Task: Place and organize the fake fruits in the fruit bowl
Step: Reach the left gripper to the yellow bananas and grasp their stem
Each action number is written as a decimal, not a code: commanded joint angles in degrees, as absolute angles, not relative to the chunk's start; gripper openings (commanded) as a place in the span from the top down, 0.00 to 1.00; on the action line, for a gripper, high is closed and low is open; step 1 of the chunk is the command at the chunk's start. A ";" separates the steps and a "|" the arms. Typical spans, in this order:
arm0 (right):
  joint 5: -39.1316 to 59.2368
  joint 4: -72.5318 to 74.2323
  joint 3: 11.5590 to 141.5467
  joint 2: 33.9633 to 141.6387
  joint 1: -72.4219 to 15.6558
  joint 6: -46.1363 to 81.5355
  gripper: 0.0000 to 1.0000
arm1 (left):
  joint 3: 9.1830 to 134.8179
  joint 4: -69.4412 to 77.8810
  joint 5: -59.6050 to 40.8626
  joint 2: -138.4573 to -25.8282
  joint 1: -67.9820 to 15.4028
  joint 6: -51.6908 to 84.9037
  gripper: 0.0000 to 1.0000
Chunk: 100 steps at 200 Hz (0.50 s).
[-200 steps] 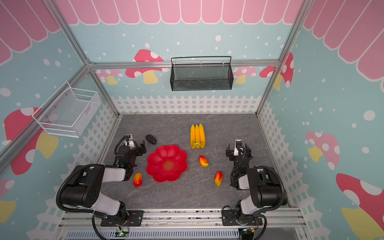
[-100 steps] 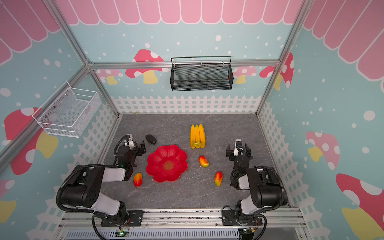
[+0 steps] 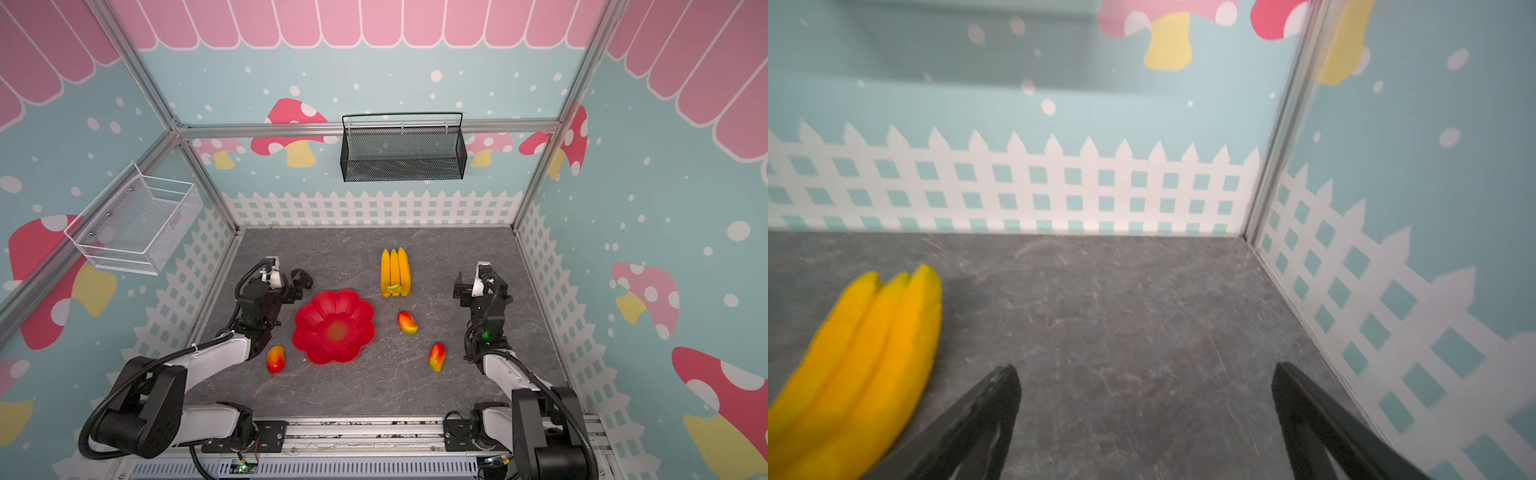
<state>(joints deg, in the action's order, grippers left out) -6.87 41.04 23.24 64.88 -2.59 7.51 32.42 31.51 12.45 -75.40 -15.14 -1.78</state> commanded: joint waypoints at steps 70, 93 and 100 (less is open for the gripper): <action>30.92 5.47 25.92 51.11 -9.70 32.05 0.02 | 67.79 13.03 -20.79 -103.99 -36.83 -12.79 0.30; 30.05 4.76 23.51 46.23 -10.89 33.20 0.02 | 69.87 15.70 -21.98 -108.05 -37.90 -12.19 0.32; 29.25 4.09 22.98 44.91 -10.90 33.14 0.02 | 70.70 15.18 -22.11 -109.06 -37.99 -11.96 0.33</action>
<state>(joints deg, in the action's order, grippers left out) 26.11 7.27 25.06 48.84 -10.46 28.91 67.55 16.62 -17.61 -106.91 -37.58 -9.89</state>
